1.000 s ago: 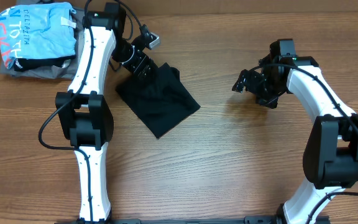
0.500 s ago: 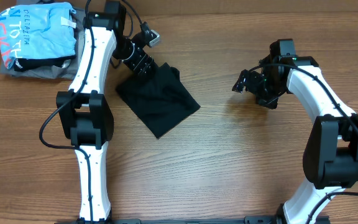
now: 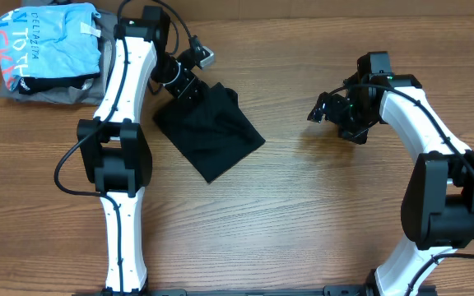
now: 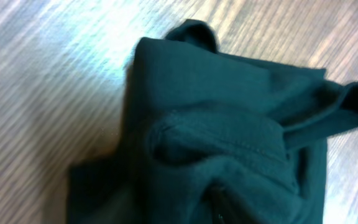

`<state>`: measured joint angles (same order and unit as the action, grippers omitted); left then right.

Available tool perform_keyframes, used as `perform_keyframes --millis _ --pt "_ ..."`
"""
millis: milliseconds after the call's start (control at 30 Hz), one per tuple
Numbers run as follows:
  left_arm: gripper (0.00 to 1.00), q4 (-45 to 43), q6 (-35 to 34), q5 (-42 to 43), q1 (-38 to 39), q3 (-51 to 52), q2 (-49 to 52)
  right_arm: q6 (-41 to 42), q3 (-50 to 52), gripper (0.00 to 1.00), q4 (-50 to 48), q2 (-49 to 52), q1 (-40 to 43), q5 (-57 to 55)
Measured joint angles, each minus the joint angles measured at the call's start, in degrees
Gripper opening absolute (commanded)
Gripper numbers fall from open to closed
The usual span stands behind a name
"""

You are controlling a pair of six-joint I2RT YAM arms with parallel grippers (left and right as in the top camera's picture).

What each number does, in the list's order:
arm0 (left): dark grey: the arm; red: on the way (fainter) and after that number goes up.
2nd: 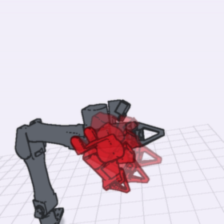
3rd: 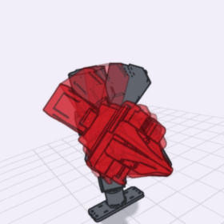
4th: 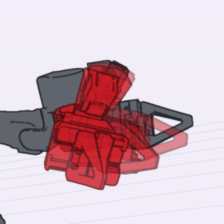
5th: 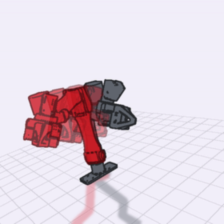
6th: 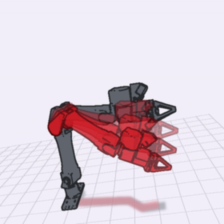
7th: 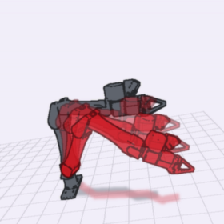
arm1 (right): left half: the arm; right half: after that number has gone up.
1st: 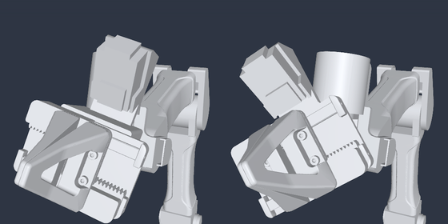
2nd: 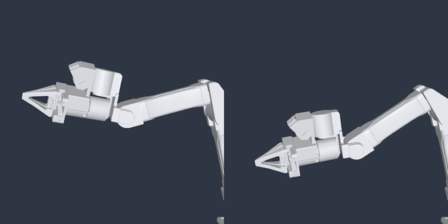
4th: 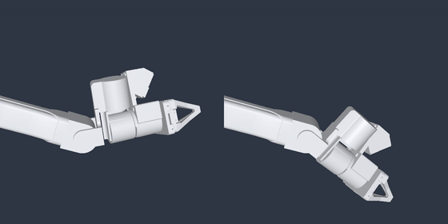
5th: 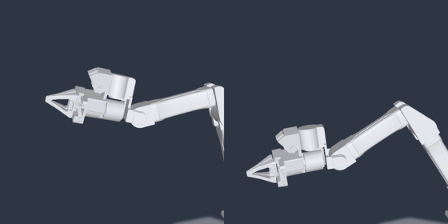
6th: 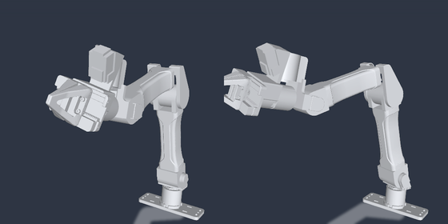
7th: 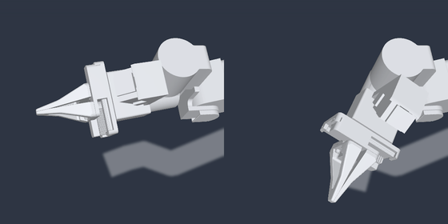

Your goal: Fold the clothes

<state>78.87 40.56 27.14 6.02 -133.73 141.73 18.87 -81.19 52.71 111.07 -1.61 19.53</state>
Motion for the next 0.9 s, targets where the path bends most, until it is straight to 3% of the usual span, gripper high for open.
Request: perform_keyframes --millis 33,333,533,900 --pt "0.04 0.22 0.09 0.26 0.02 0.02 0.00 0.00 0.00 0.96 -0.04 0.00 0.00 -0.04" --pt "0.04 9.29 0.46 4.24 0.26 -0.87 0.17 0.04 0.00 0.96 -0.22 0.00 0.00 -0.04" --pt "0.04 17.62 1.16 9.70 0.33 -8.70 0.59 0.04 0.00 0.96 -0.74 0.00 0.00 -0.02" --pt "0.04 17.77 -10.29 2.82 3.61 -10.40 0.24 0.04 0.00 0.96 -0.76 0.00 0.00 -0.02"
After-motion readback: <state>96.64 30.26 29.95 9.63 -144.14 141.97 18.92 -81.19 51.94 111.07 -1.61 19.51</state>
